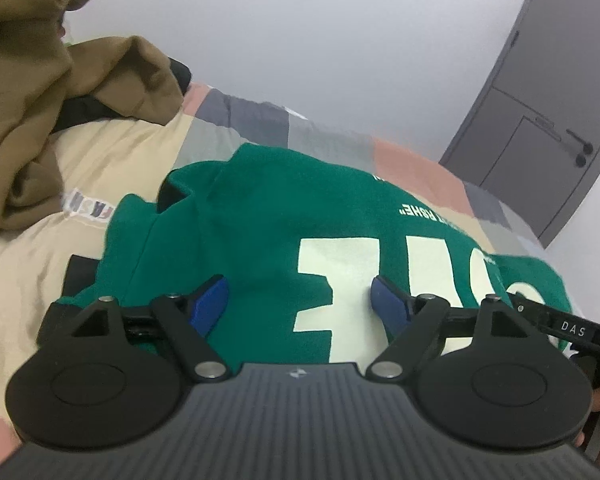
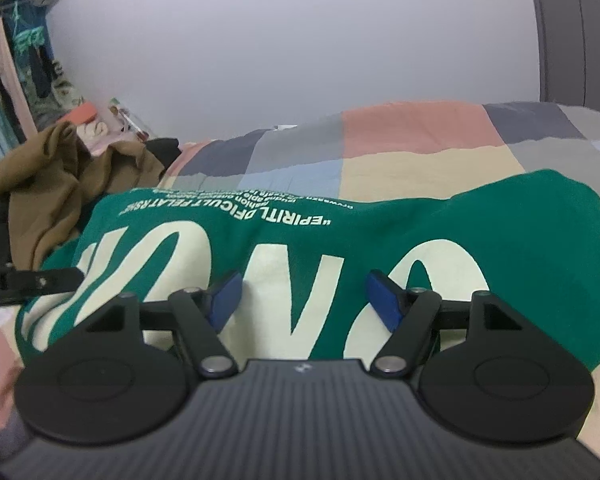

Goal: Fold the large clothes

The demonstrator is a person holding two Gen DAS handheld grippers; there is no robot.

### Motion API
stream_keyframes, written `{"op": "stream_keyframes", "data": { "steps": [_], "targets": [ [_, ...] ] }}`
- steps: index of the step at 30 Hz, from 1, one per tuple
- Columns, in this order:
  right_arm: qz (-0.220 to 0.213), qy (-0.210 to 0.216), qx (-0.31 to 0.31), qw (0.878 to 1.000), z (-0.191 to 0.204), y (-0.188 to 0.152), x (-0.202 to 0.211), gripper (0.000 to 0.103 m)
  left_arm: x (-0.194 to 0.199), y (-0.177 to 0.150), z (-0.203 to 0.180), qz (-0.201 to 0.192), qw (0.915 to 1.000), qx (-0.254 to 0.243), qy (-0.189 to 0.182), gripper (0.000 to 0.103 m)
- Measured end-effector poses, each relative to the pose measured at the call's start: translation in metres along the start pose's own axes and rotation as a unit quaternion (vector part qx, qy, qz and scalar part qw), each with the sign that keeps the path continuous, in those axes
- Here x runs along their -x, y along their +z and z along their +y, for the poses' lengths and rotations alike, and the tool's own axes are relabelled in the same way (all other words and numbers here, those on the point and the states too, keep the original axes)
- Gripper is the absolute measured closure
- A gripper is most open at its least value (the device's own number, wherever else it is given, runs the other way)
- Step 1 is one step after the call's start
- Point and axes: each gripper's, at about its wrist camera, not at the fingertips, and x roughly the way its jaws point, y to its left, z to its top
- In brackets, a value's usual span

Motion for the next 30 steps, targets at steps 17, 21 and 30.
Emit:
{"op": "stream_keyframes", "data": {
  "steps": [17, 21, 30],
  "targets": [
    [0.047, 0.069, -0.295, 0.952, -0.050, -0.055, 0.107, 0.024, 0.073, -0.061, 0.069, 0.061, 0.9423, 0.315, -0.096, 0.020],
    [0.069, 0.063, -0.360, 0.928, -0.072, -0.064, 0.090, 0.022, 0.050, -0.070, 0.076, 0.076, 0.9243, 0.357, -0.112, 0.022],
    [0.040, 0.053, -0.433, 0.899, -0.106, -0.057, 0.053, 0.053, 0.043, -0.054, 0.065, 0.037, 0.9375, 0.322, -0.127, 0.065]
  ]
}}
